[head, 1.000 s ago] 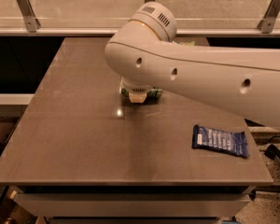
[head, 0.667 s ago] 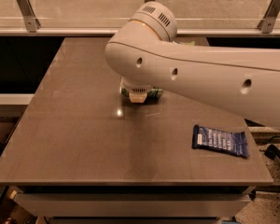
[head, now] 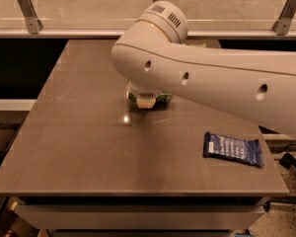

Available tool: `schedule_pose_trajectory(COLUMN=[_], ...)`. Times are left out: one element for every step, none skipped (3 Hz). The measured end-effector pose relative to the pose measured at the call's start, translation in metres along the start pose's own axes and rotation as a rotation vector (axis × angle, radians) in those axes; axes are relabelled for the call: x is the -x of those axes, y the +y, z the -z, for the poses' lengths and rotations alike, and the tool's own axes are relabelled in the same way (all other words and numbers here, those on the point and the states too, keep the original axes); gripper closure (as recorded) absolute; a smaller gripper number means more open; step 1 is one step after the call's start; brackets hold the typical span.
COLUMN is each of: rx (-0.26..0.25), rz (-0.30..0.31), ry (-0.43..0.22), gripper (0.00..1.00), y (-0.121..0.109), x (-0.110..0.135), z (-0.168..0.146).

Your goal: Knock green can over

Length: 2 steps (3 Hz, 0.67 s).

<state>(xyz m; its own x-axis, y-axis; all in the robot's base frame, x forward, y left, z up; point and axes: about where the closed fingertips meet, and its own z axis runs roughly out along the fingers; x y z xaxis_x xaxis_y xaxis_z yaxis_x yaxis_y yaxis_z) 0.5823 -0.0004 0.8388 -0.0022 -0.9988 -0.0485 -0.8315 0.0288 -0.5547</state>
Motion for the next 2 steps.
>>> schedule_pose_trajectory(rx=[-0.001, -0.001], rz=[-0.001, -0.001], ry=[0.0, 0.001], gripper=[0.0, 0.0], y=[-0.0009, -0.0012], x=[-0.0006, -0.0006], z=[0.002, 0.0024])
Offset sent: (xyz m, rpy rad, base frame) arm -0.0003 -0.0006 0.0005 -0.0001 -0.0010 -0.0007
